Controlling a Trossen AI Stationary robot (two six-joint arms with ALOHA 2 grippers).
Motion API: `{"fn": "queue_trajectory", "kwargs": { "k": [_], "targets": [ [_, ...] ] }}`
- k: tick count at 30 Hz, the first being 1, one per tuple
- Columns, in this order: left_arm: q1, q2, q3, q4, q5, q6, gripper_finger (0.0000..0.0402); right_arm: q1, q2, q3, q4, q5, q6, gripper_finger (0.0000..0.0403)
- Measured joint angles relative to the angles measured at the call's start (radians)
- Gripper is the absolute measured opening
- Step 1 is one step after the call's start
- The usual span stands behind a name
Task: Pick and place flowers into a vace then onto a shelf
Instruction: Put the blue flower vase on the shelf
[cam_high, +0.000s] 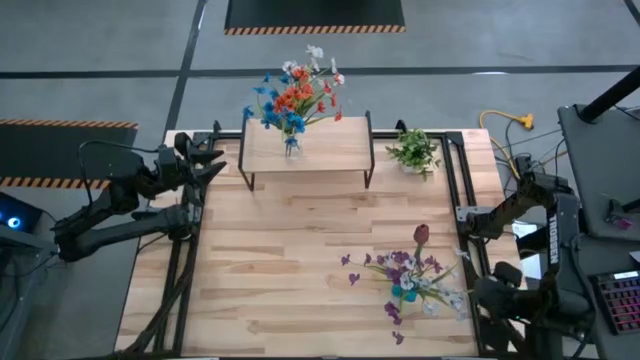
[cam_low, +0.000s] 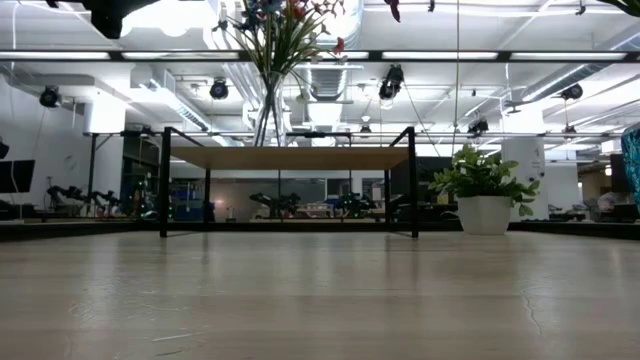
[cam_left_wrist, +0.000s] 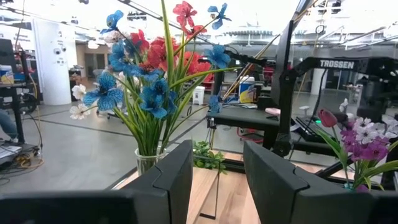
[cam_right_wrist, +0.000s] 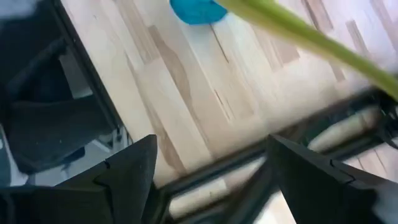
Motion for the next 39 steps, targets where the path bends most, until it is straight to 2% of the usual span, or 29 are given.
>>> {"fn": "queue_trajectory", "kwargs": {
  "k": [4, 10, 15, 21, 28, 33, 39],
  "targets": [
    [0.000, 0.000, 0.000, 0.000, -0.001, 0.000, 0.0127, -0.015, 0.018, -0.069, 0.076, 0.074, -0.045, 0.0292],
    [0.000, 0.000, 0.000, 0.000, -0.001, 0.000, 0.0127, -0.015, 0.052, -0.158, 0.124, 0.191, -0.031, 0.0297],
    [0.000, 0.000, 0.000, 0.000, -0.015, 0.000, 0.0127, -0.043, 0.080, -0.233, 0.129, 0.250, -0.018, 0.0328],
    [0.000, 0.000, 0.000, 0.000, -0.016, 0.000, 0.0127, -0.099, 0.109, -0.304, 0.156, 0.382, -0.023, 0.0372],
    [0.000, -0.001, 0.000, 0.000, -0.017, 0.000, 0.0127, -0.107, 0.131, -0.395, 0.273, 0.526, -0.017, 0.0375],
    [0.000, -0.001, 0.000, 0.000, -0.016, 0.001, 0.0127, -0.109, 0.141, -0.463, 0.401, 0.697, -0.022, 0.0375],
    [0.000, -0.001, 0.000, 0.000, -0.016, 0.001, 0.0127, -0.115, 0.160, -0.529, 0.514, 0.758, -0.006, 0.0375]
  ]
}}
